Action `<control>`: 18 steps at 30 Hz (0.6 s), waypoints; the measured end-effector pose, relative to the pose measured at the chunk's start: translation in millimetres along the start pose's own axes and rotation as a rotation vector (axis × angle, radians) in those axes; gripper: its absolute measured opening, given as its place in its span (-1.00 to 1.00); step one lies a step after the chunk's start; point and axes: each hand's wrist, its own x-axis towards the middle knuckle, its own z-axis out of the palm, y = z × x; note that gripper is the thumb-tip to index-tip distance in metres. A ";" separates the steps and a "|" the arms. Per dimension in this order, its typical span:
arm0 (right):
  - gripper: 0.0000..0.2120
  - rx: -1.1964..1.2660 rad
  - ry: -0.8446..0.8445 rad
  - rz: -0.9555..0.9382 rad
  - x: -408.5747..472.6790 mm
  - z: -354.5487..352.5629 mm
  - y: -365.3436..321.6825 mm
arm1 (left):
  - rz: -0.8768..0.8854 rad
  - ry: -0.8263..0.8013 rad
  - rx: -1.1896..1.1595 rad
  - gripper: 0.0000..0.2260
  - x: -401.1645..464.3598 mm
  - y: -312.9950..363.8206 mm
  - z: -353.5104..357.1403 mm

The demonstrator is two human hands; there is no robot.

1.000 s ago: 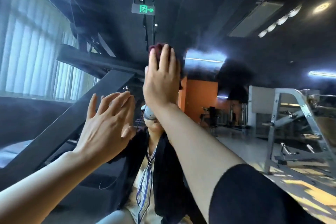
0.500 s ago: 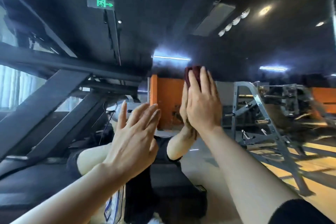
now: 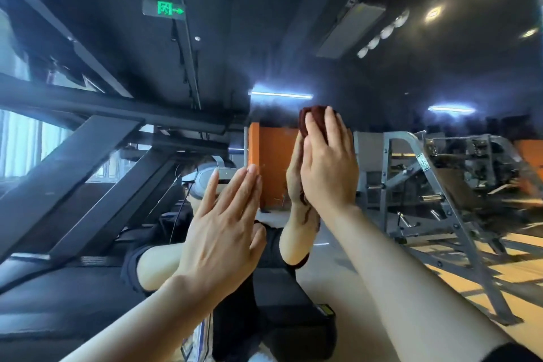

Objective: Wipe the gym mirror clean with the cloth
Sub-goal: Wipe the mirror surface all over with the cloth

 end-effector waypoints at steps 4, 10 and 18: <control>-0.62 0.062 -0.034 -0.161 -63.5 -3.1 -14.0 | -0.039 0.049 -0.014 -0.41 -1.6 11.0 1.7; -0.62 0.125 -0.008 -0.162 -16.2 6.0 -10.4 | -0.021 0.017 0.053 -0.42 -5.5 11.2 4.8; -0.55 0.127 -0.065 -0.335 -54.4 6.8 -8.7 | -0.011 0.046 0.039 -0.43 -6.1 12.3 5.6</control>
